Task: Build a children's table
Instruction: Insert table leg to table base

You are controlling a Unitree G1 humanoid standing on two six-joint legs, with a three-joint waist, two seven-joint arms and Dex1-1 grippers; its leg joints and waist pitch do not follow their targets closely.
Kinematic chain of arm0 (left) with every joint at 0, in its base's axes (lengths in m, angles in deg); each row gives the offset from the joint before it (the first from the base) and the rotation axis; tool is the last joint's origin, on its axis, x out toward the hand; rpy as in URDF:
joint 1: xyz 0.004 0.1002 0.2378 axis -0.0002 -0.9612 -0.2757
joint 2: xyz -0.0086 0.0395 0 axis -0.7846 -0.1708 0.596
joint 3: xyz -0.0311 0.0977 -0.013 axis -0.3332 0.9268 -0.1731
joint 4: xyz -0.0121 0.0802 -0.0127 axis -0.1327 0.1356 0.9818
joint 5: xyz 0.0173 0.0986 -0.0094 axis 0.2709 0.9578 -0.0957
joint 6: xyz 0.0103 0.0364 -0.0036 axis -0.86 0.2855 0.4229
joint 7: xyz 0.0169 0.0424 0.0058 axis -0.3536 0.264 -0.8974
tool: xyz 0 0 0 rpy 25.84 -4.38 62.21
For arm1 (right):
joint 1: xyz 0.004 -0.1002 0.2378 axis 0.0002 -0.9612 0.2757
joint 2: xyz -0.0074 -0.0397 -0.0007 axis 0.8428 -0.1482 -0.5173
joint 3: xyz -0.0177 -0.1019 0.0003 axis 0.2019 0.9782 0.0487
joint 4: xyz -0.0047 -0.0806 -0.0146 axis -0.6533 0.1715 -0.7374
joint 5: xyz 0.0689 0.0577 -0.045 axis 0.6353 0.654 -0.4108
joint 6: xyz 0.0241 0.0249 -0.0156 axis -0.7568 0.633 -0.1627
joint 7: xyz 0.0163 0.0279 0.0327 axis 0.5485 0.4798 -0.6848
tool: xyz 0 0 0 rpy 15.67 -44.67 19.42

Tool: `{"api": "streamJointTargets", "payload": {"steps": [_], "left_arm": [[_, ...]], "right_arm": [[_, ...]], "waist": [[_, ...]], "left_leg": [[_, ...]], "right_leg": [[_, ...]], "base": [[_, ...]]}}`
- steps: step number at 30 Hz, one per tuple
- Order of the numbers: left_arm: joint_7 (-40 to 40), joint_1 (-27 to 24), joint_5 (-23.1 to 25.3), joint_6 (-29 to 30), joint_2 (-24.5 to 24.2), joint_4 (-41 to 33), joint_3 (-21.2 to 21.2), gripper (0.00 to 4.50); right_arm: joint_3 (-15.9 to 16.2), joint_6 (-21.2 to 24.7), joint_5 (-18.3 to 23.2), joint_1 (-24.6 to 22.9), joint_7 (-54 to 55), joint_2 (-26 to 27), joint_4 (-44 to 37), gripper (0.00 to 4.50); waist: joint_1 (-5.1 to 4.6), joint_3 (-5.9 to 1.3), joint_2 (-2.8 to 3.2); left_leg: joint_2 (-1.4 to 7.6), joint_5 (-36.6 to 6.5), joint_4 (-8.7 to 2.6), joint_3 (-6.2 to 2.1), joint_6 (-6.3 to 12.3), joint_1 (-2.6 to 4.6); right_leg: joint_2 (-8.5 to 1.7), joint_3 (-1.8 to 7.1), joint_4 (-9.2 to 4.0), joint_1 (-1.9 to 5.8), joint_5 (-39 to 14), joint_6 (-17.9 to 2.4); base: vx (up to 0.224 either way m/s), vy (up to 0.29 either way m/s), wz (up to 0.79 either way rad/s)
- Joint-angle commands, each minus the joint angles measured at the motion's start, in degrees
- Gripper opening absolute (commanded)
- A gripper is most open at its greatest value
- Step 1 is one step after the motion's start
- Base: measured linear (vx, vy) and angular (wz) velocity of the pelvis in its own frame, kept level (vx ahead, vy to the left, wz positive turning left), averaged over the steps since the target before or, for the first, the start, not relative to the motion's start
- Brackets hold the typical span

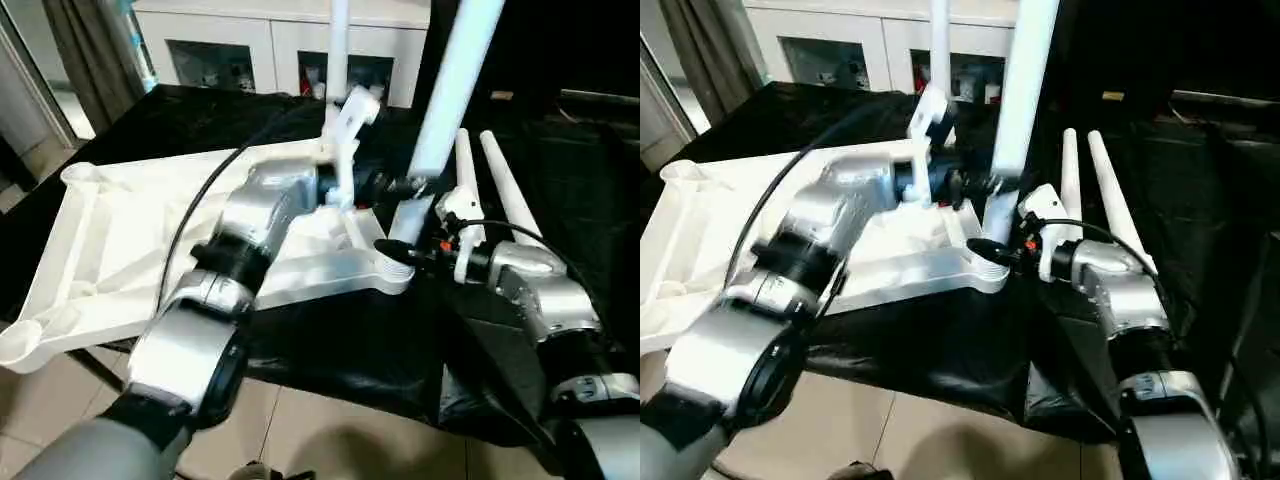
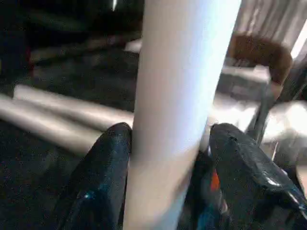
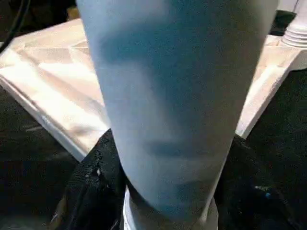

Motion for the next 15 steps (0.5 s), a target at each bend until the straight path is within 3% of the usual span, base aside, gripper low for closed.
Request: {"api": "streamJointTargets", "payload": {"steps": [1, 6, 10, 11, 13, 15], "left_arm": [[-0.2, -2.7, 4.3, -1.9, -2.8, -1.9, 3.1, 2.83], [2.6, -8.1, 9.2, -3.3, -8.0, -5.6, 8.3, 2.83], [3.1, -12.0, 14.4, -7.8, -11.7, -5.2, 12.6, 2.83], [3.0, -12.3, 14.9, -8.3, -11.9, -4.6, 12.9, 2.83], [2.5, -12.7, 15.6, -9.5, -12.0, -2.9, 13.3, 2.83], [1.3, -12.6, 16.1, -9.9, -11.7, -1.0, 13.5, 2.83]], "right_arm": [[-1.0, 2.4, 0.1, -1.4, 2.2, 0.3, 2.4, 1.97], [-1.3, 3.4, -0.1, -1.6, 3.4, 0.5, 3.1, 1.96], [-0.8, 3.5, -0.5, -1.7, 2.7, 0.5, 3.3, 1.96], [-0.7, 3.5, -0.6, -1.6, 2.6, 0.5, 3.3, 1.96], [-0.4, 3.6, -0.6, -1.4, 2.3, 0.4, 3.4, 1.96], [-0.1, 3.8, -0.7, -1.2, 2.1, 0.3, 3.4, 1.96]], "waist": [[0.12, -4.34, -0.96], [0.12, -4.24, -0.59], [-0.16, -3.78, -0.54], [-0.29, -3.8, -1.37], [-0.18, -3.86, -0.9], [-0.17, -4.03, -0.94]], "left_leg": [[2.03, -6.5, -3.34, -1.18, 6.39, 1.04], [2.51, -9.8, -3.97, -1.34, 3.39, 1.65], [2.42, -13.0, -4.47, -1.27, 0.98, 1.58], [2.39, -13.0, -4.49, -1.14, 0.83, 1.6], [2.37, -12.0, -4.44, -1.18, 0.84, 1.53], [2.33, -10.9, -4.39, -1.24, 0.95, 1.4]], "right_leg": [[-3.22, 1.95, -3.88, 2.81, 0.5, -16.1], [-3.49, 2.12, -4.33, 2.27, -5.0, -14.6], [-3.45, 2.35, -4.73, 2.06, -9.0, -13.4], [-3.48, 2.46, -4.86, 2.11, -9.3, -12.9], [-3.57, 2.5, -4.68, 2.03, -8.8, -12.8], [-3.56, 2.42, -4.44, 2.15, -6.8, -12.9]], "base": [[0.0, 0.0, 0.0], [0.0, 0.0, 0.0], [0.0, 0.0, 0.0], [0.0, 0.0, 0.0], [0.0, 0.0, 0.0], [0.0, 0.0, 0.0]]}}
